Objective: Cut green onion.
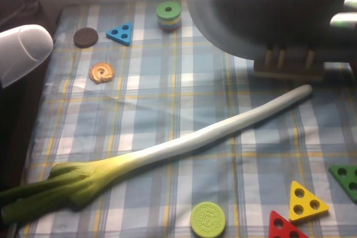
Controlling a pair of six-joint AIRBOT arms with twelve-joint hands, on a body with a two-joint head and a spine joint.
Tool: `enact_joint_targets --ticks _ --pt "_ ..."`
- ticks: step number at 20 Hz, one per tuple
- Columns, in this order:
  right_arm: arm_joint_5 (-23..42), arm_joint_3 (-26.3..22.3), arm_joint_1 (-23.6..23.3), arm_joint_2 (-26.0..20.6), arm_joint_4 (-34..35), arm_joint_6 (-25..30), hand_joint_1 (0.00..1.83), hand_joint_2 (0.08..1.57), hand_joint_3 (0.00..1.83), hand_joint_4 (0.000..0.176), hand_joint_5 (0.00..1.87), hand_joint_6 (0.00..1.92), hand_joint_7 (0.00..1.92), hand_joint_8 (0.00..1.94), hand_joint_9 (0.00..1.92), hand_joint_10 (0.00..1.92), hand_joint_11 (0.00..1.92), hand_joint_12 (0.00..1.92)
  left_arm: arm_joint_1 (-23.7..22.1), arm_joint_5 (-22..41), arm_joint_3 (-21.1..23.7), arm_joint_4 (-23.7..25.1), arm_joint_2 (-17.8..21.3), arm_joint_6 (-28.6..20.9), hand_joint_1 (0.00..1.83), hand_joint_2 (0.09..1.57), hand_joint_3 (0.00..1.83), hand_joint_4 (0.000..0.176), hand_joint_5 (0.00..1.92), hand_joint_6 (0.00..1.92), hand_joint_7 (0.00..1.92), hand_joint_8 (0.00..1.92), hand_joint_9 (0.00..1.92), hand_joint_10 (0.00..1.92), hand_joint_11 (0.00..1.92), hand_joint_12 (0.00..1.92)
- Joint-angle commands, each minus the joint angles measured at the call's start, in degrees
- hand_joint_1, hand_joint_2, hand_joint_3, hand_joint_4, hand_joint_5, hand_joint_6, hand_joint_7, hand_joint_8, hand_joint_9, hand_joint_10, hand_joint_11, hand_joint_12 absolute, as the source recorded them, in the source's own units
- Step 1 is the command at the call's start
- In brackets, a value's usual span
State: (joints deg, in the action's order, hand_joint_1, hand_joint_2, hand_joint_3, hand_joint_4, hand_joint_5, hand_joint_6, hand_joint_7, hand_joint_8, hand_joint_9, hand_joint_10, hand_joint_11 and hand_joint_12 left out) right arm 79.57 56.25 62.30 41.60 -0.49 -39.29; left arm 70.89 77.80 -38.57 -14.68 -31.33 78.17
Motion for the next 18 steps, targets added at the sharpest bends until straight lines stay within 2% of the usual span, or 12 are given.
enact_joint_targets --ticks 1,2,3,5,6,7,8,11,14,15,17,18 --pt "12.8 -0.3 -0.7 -0.9 4.1 -1.8 0.77 1.02 0.01 0.022 0.28 0.01 0.20 0.00 0.16 0.00 0.08 0.12 -0.5 6.7 -0.3 -0.3 -0.4 -0.4 0.00 1.31 0.02 0.100 0.20 0.00 0.15 0.00 0.13 0.00 0.00 0.42" --pt "14.1 -0.6 -0.7 -1.1 5.3 -3.2 0.81 1.03 0.01 0.030 0.30 0.01 0.20 0.00 0.13 0.00 0.08 0.11 -0.5 6.6 -0.3 -0.3 -0.4 -0.5 0.00 1.32 0.01 0.108 0.20 0.00 0.15 0.00 0.13 0.00 0.00 0.40" --pt "15.1 -0.6 -0.7 -1.4 7.2 -4.8 0.78 1.01 0.00 0.058 0.32 0.00 0.21 0.00 0.15 0.00 0.11 0.09 -0.5 6.4 -0.3 -0.4 -0.4 -0.5 0.00 1.32 0.01 0.110 0.20 0.00 0.15 0.00 0.13 0.00 0.00 0.40" --pt "14.9 0.1 -0.8 -1.7 11.1 -6.6 0.87 0.96 0.00 0.072 0.26 0.00 0.21 0.00 0.18 0.01 0.14 0.10 -0.5 5.9 -0.5 -0.4 -0.5 -0.7 0.00 1.33 0.01 0.119 0.22 0.00 0.15 0.00 0.12 0.00 0.00 0.32" --pt "13.8 0.8 -0.8 -1.7 12.8 -6.7 0.96 0.90 0.00 0.127 0.14 0.00 0.11 0.00 0.10 0.00 0.06 0.06 -0.5 5.8 -0.5 -0.4 -0.6 -0.8 0.00 1.34 0.00 0.122 0.23 0.00 0.15 0.00 0.11 0.00 0.00 0.29" --pt "11.5 1.7 -0.9 -1.7 14.7 -6.7 1.00 0.87 0.00 0.134 0.06 0.00 0.04 0.00 0.03 0.00 0.01 0.03 -0.5 5.7 -0.5 -0.3 -0.7 -0.9 0.00 1.34 0.00 0.124 0.23 0.00 0.14 0.00 0.11 0.00 0.00 0.28" --pt "8.5 2.8 -1.8 -1.7 15.5 -6.7 1.04 0.86 0.00 0.168 0.01 0.00 0.01 0.00 0.00 0.00 0.00 0.01 -0.6 5.4 -0.5 -0.3 -0.8 -0.9 0.00 1.35 0.00 0.125 0.23 0.00 0.14 0.00 0.13 0.00 0.00 0.26" --pt "-2.9 5.8 -7.1 -1.6 14.6 -7.3 1.05 0.86 0.00 0.176 0.00 0.00 0.00 0.00 0.00 0.00 0.00 0.00 -0.6 4.8 -0.5 -0.1 -0.8 -1.2 0.01 1.37 0.01 0.126 0.22 0.00 0.18 0.01 0.17 0.01 0.00 0.27" --pt "-11.9 7.5 -12.1 -1.1 14.3 -11.9 1.02 0.87 0.00 0.168 0.00 0.00 0.00 0.00 0.00 0.00 0.00 0.00 -0.6 4.4 -0.6 0.4 -0.8 -1.6 0.06 1.36 0.00 0.149 0.20 0.00 0.19 0.00 0.19 0.01 0.00 0.24" --pt "-15.4 8.6 -14.0 -0.4 13.7 -12.6 1.00 0.86 0.00 0.174 0.00 0.00 0.00 0.00 0.00 0.00 0.00 0.00 -0.6 4.4 -0.6 0.5 -0.8 -1.7 0.07 1.36 0.00 0.150 0.19 0.00 0.20 0.00 0.21 0.00 0.00 0.28" --pt "-20.2 10.6 -16.3 1.1 13.0 -12.6 1.03 0.87 0.00 0.176 0.00 0.00 0.00 0.00 0.00 0.00 0.00 0.00 -0.6 4.4 -0.6 0.4 -0.8 -1.8 0.10 1.36 0.00 0.125 0.21 0.00 0.23 0.00 0.24 0.00 0.00 0.40" --pt "-22.2 11.7 -17.1 2.1 13.0 -12.7 1.05 0.87 0.00 0.154 0.00 0.00 0.00 0.00 0.00 0.00 0.00 0.00 -0.6 4.4 -0.6 0.4 -0.8 -1.8 0.11 1.38 0.00 0.115 0.22 0.00 0.22 0.00 0.23 0.00 0.00 0.37"
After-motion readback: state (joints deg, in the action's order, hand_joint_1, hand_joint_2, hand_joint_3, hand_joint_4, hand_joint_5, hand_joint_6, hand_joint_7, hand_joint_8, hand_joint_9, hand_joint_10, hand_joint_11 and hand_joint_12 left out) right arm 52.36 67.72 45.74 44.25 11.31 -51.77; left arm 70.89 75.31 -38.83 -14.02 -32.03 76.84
